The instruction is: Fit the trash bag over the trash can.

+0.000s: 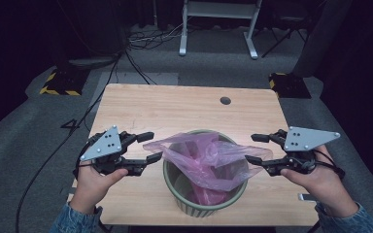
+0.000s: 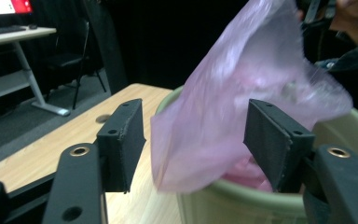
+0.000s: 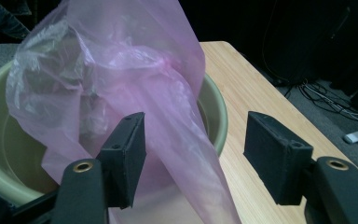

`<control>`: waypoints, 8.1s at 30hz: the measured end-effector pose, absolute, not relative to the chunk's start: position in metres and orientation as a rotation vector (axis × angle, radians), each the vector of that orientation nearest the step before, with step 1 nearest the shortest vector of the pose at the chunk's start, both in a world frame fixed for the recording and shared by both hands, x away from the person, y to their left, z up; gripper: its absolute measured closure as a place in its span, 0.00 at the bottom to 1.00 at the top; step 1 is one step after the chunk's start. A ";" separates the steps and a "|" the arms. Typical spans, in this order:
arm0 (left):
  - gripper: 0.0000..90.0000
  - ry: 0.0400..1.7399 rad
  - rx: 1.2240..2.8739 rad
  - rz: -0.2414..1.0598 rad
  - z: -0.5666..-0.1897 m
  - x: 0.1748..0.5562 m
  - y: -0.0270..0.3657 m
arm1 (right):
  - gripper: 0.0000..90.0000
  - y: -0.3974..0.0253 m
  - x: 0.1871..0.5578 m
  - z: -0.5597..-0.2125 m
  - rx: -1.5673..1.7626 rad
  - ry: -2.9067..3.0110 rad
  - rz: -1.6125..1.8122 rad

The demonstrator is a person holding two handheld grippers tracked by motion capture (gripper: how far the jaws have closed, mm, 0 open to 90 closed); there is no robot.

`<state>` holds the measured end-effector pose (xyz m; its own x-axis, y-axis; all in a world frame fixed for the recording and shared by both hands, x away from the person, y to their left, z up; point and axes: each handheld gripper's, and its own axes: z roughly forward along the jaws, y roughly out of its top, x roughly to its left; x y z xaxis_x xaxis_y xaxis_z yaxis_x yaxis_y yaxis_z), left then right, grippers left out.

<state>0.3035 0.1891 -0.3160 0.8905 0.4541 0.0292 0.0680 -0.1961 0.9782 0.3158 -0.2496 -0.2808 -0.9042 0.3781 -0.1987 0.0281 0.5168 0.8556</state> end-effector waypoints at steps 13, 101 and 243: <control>0.43 0.393 1.747 0.424 -0.293 0.308 0.171 | 0.60 -0.221 0.317 -0.280 0.273 2.443 1.267; 0.37 0.646 1.788 0.321 -0.384 0.327 0.215 | 0.53 -0.295 0.376 -0.362 0.857 2.388 1.296; 1.00 0.380 1.990 0.071 -0.438 0.305 0.166 | 1.00 -0.273 0.327 -0.416 0.708 2.615 1.395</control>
